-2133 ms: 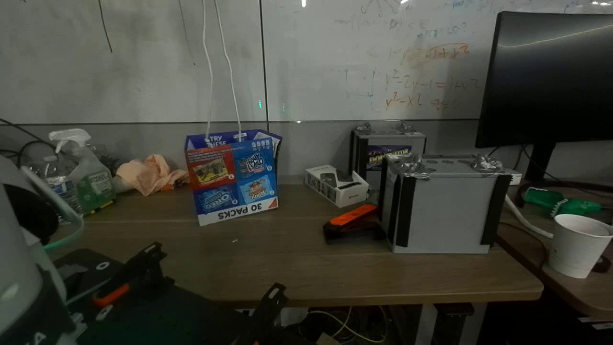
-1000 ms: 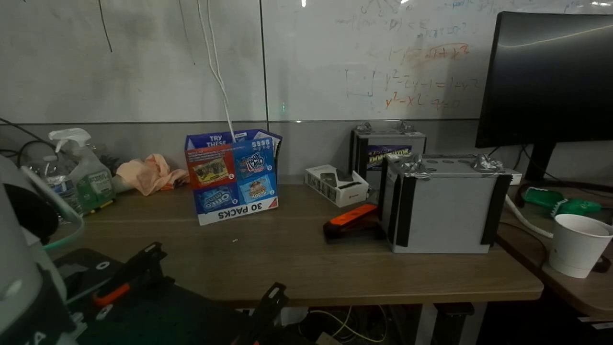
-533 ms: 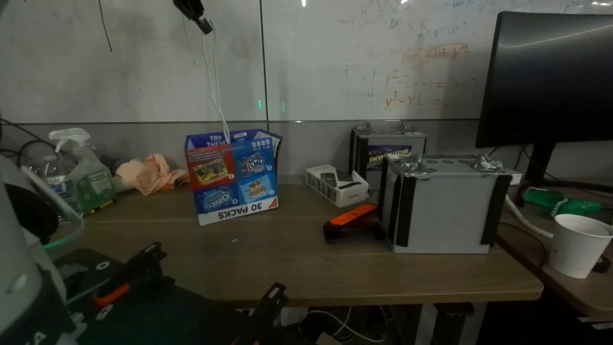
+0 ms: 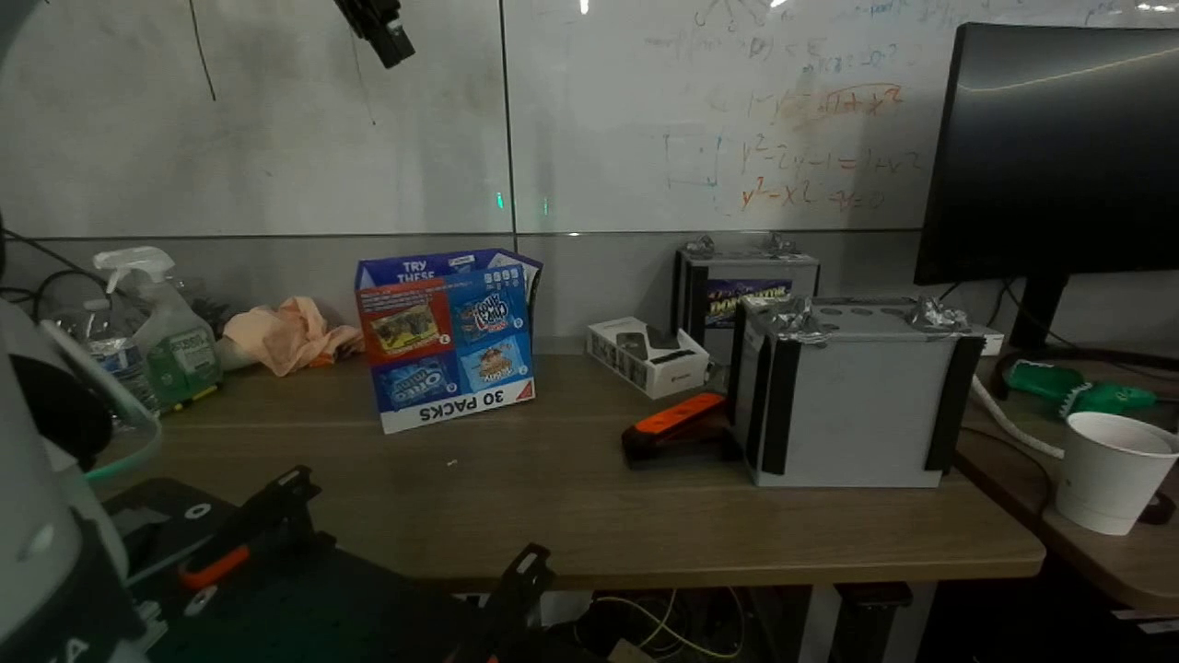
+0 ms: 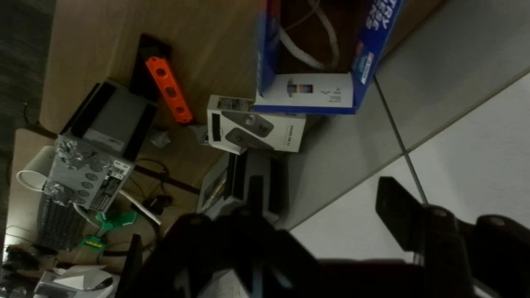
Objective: Put the ropes in the box, one at a time
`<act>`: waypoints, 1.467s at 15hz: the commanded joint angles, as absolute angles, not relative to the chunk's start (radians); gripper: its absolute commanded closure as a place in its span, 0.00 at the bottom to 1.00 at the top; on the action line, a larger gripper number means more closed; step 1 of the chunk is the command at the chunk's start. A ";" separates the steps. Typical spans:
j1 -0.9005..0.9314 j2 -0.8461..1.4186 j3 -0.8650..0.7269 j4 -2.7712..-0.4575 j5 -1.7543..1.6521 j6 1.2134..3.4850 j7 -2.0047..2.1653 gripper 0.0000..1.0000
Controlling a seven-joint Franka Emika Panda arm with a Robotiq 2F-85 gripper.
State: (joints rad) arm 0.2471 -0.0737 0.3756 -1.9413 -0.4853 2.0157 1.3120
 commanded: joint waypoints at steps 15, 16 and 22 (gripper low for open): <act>0.181 -0.942 -0.117 -2.602 -0.199 1.795 0.065 0.00; 0.162 -0.980 -0.117 -2.642 -0.204 1.785 -0.015 0.00; 0.175 -1.136 -0.096 -2.782 -0.159 1.715 -0.267 0.00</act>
State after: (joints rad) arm 0.1592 -1.0433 -0.1148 -2.7238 -0.1895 1.7349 -0.1831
